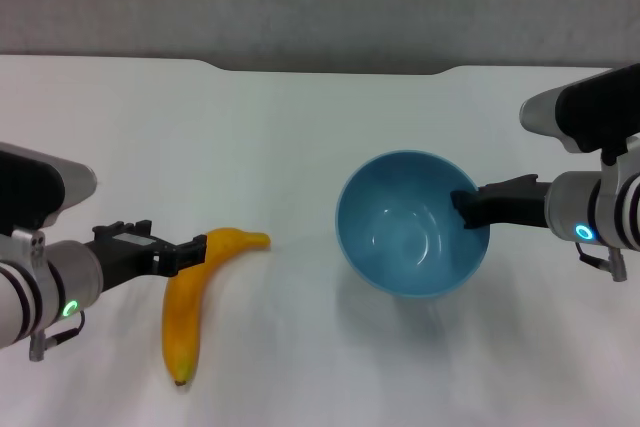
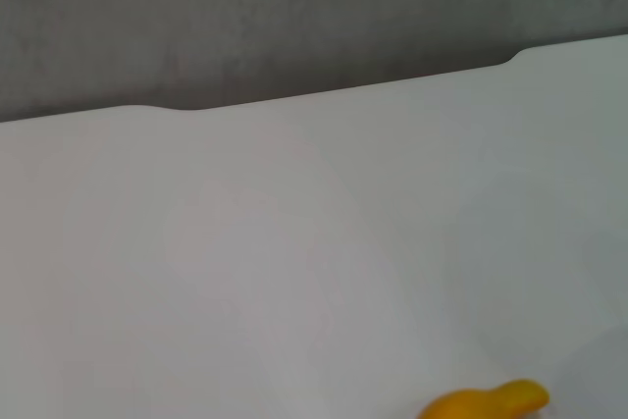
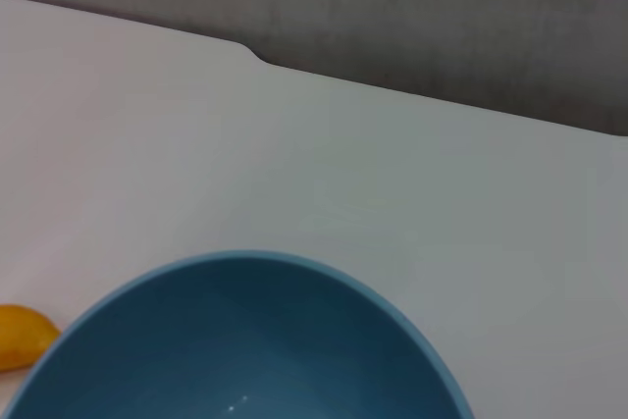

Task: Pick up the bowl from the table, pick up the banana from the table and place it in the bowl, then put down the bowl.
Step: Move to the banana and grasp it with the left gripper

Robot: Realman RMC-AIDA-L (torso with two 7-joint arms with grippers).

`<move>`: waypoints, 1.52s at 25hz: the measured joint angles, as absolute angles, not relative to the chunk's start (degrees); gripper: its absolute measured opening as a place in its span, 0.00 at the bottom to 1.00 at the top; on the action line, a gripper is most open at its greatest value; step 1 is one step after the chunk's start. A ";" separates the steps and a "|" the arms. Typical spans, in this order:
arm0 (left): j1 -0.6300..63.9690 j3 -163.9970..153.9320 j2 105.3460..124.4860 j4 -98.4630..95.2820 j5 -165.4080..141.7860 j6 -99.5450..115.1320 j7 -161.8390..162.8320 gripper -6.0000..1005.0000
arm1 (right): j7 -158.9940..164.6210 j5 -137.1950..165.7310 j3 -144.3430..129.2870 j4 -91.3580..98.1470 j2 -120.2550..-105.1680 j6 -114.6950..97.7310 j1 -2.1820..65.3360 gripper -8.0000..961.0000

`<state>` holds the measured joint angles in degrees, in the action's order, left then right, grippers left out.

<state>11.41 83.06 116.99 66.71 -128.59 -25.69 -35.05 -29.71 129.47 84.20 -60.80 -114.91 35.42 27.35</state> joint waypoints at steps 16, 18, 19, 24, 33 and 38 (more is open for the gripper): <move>17.50 78.10 117.23 53.34 -127.83 -19.09 -32.94 0.83 | -29.77 129.37 84.20 -61.77 -114.91 35.19 26.63 0.06; 18.00 78.07 117.24 52.07 -127.85 -18.22 -32.24 0.83 | -29.78 129.36 84.20 -61.78 -114.94 35.16 26.63 0.06; 18.04 78.07 117.24 51.96 -127.85 -18.01 -32.14 0.83 | -29.79 129.36 84.23 -61.75 -114.94 35.16 26.63 0.06; 18.10 78.08 117.24 51.55 -127.84 -17.33 -32.01 0.83 | -29.79 129.36 84.21 -61.67 -114.87 35.24 26.64 0.06; 18.71 78.07 117.18 50.64 -127.85 -17.79 -31.99 0.83 | -29.80 129.38 84.24 -61.66 -114.88 35.19 26.71 0.06; 18.76 78.04 117.19 50.62 -127.88 -17.84 -31.79 0.81 | -29.80 129.38 84.50 -61.68 -114.94 35.16 26.72 0.07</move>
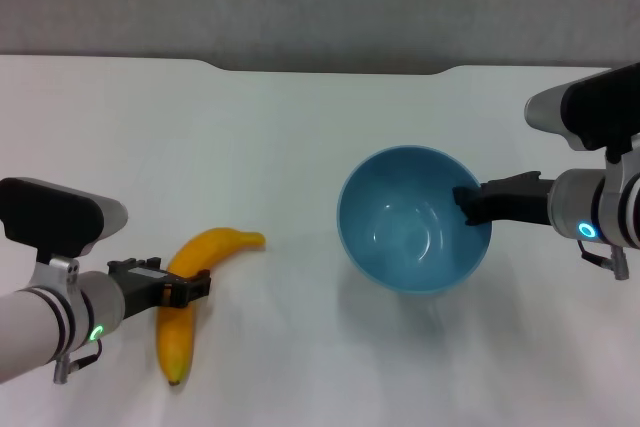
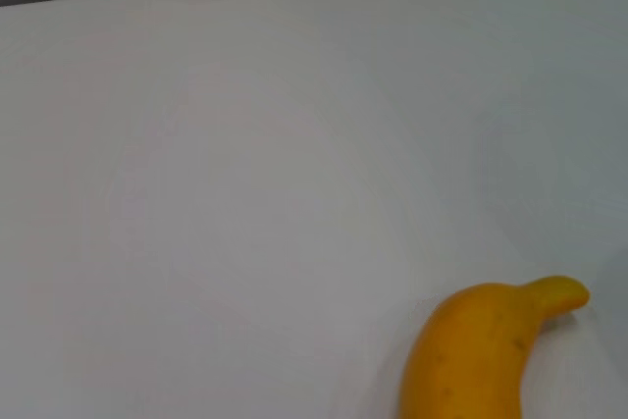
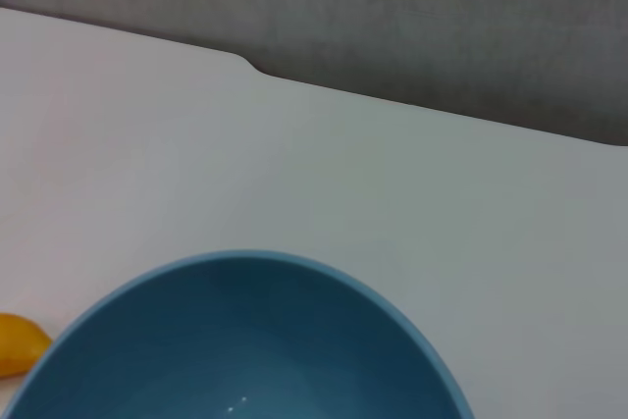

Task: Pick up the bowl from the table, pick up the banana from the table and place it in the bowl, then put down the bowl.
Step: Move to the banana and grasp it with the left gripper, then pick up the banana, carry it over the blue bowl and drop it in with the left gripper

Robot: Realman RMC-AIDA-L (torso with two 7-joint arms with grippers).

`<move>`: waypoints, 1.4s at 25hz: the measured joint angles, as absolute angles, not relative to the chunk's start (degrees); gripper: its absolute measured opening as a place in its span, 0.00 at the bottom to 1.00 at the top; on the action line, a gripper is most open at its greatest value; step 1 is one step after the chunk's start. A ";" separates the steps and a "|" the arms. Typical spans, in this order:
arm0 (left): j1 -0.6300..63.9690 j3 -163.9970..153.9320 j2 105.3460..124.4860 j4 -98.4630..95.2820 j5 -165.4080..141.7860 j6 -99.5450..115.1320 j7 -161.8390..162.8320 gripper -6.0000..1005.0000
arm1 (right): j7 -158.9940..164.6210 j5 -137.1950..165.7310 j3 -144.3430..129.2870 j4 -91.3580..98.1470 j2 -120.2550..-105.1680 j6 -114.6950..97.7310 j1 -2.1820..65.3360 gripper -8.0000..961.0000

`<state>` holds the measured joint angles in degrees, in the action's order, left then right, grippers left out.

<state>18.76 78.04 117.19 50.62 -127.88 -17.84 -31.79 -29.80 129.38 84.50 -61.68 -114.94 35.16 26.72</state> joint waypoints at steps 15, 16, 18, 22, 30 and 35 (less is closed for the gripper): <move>19.42 77.36 117.14 50.75 -127.88 -18.27 -31.46 0.53 | -29.80 129.38 84.33 -61.33 -114.96 34.97 26.64 0.07; 19.40 77.44 117.13 50.87 -127.88 -18.32 -31.46 0.53 | -29.80 129.38 84.29 -61.30 -114.96 34.97 26.63 0.07; 19.17 77.92 116.96 52.11 -127.90 -19.20 -31.42 0.53 | -29.79 129.38 84.27 -61.23 -114.96 34.97 26.48 0.08; 18.85 81.36 116.59 57.90 -129.11 -25.09 -31.79 0.53 | -29.65 129.35 84.49 -61.16 -114.96 35.23 26.11 0.08; 13.47 85.82 116.79 77.40 -130.08 -32.16 -31.56 0.53 | -29.61 125.75 83.92 -60.34 -115.00 35.50 27.14 0.08; 11.03 84.22 116.94 84.02 -125.71 -32.24 -31.84 0.53 | -29.70 123.50 82.97 -59.11 -115.04 35.11 28.24 0.08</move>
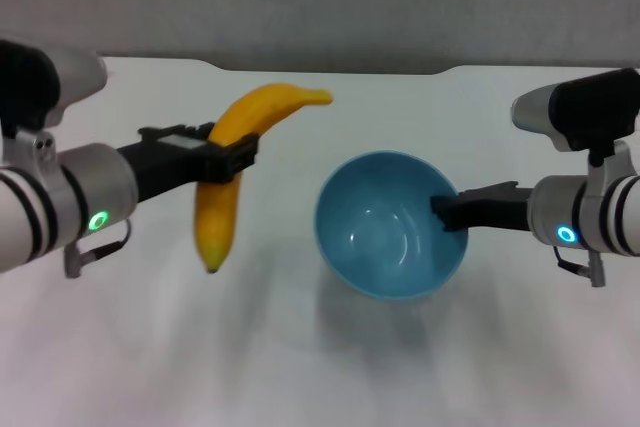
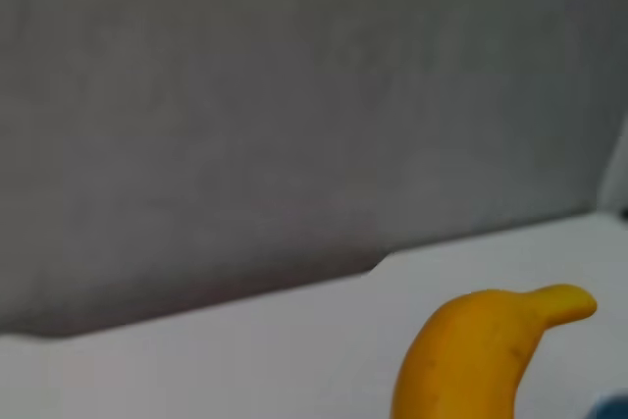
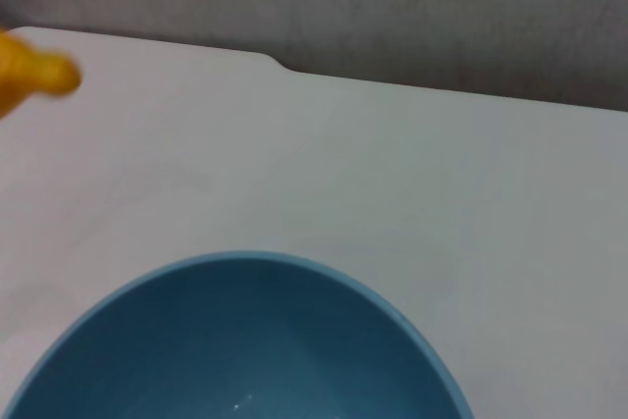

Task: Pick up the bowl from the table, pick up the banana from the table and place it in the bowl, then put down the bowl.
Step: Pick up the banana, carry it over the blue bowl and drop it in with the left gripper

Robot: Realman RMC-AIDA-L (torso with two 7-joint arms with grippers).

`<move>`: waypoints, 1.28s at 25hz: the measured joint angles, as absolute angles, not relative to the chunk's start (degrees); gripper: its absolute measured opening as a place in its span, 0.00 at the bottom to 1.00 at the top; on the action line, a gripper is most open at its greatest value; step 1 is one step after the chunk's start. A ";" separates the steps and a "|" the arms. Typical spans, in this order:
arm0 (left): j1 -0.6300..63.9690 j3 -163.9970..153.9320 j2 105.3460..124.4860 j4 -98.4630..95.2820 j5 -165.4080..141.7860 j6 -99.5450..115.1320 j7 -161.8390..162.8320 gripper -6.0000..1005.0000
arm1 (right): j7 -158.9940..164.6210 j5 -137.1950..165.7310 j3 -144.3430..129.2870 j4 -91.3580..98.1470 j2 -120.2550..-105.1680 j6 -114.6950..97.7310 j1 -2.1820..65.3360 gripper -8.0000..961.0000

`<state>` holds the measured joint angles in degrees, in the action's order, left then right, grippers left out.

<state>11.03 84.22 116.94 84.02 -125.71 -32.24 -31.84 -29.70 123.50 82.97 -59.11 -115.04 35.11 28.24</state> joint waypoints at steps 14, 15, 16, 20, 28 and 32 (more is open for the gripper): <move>15.74 75.02 117.07 82.82 -114.39 -23.00 -35.72 0.54 | -29.75 116.10 75.92 -56.66 -115.13 33.35 33.21 0.09; 15.77 74.36 117.07 82.40 -114.19 -22.03 -35.75 0.54 | -29.75 115.37 75.82 -56.66 -115.13 33.40 33.22 0.09; 15.77 74.36 117.07 82.40 -114.19 -22.03 -35.75 0.54 | -29.75 115.37 75.82 -56.66 -115.13 33.40 33.22 0.09; 16.20 70.81 117.08 79.87 -113.49 -17.65 -35.82 0.54 | -29.88 114.27 75.30 -56.66 -115.12 33.35 33.40 0.09; 16.07 69.97 117.01 76.50 -113.13 -15.87 -37.36 0.54 | -29.89 114.22 75.78 -56.82 -115.01 33.33 33.37 0.10; 16.03 69.92 117.04 76.08 -113.11 -15.70 -38.10 0.54 | -29.89 114.19 76.35 -56.71 -114.95 33.39 33.20 0.10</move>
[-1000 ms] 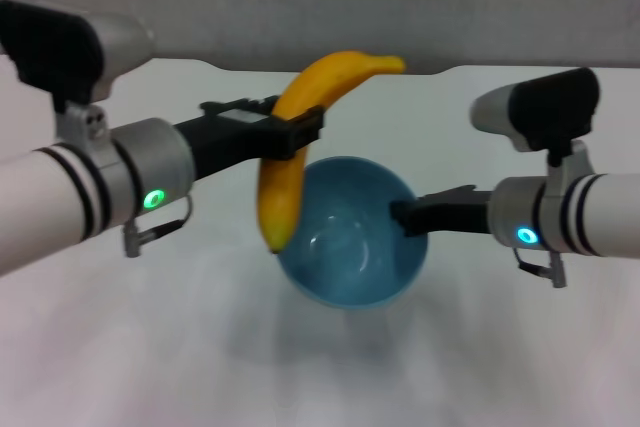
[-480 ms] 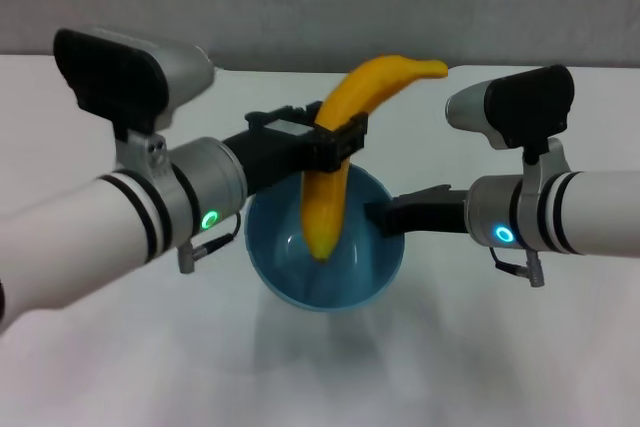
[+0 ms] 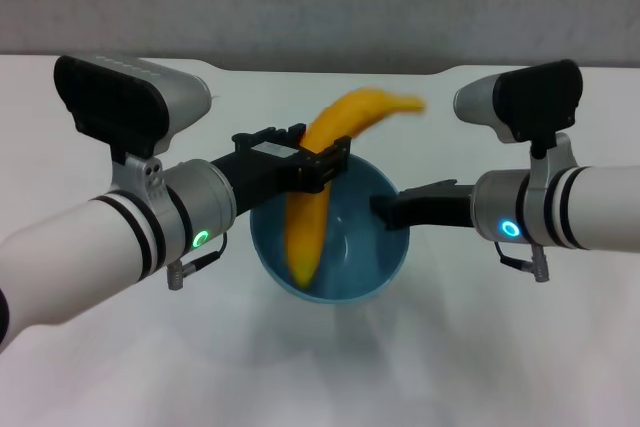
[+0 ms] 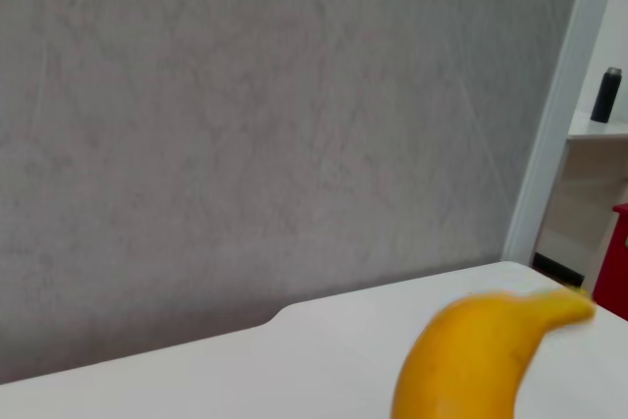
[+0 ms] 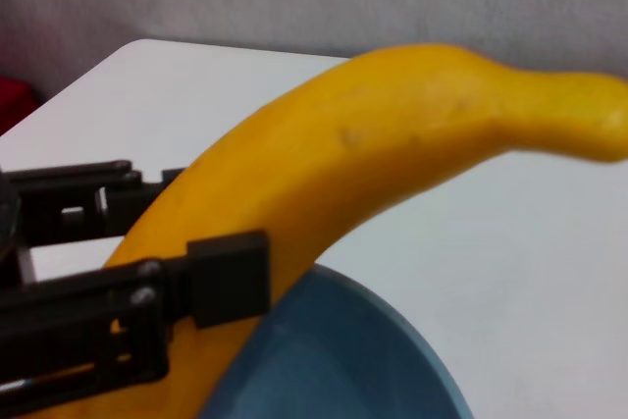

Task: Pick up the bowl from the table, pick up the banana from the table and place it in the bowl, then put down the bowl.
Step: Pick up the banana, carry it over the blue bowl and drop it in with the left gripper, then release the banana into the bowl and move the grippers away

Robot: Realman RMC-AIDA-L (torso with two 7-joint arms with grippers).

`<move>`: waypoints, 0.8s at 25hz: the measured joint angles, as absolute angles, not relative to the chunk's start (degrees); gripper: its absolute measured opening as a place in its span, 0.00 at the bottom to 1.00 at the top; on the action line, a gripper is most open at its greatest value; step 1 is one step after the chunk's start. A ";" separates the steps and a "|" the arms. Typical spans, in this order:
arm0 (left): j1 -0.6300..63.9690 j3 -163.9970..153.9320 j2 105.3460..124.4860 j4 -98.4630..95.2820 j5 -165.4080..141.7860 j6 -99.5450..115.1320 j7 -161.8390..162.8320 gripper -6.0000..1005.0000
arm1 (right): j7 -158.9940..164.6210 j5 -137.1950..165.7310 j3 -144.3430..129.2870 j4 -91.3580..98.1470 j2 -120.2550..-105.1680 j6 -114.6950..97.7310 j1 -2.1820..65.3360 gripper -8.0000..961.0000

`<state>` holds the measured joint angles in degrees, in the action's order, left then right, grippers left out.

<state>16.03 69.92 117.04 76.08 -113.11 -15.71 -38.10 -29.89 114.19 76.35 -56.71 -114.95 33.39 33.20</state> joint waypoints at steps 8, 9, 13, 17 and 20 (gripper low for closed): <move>15.78 69.91 116.91 76.08 -113.11 -15.69 -38.14 0.73 | -29.89 114.23 77.66 -55.58 -114.88 33.66 32.89 0.10; 15.37 70.38 116.85 76.40 -113.11 -15.82 -38.14 0.78 | -29.89 114.26 77.83 -55.41 -114.88 33.70 32.89 0.10; 12.94 73.52 116.66 78.56 -113.64 -16.38 -38.44 0.88 | -29.89 114.51 79.16 -54.39 -114.75 34.30 32.83 0.11; 9.95 78.73 116.62 80.22 -113.80 -17.53 -39.69 0.90 | -29.89 115.47 81.61 -53.06 -114.62 36.20 33.66 0.11; 8.38 81.97 116.63 80.07 -113.82 -18.06 -40.17 0.90 | -29.89 116.64 83.95 -51.53 -114.60 39.02 35.63 0.11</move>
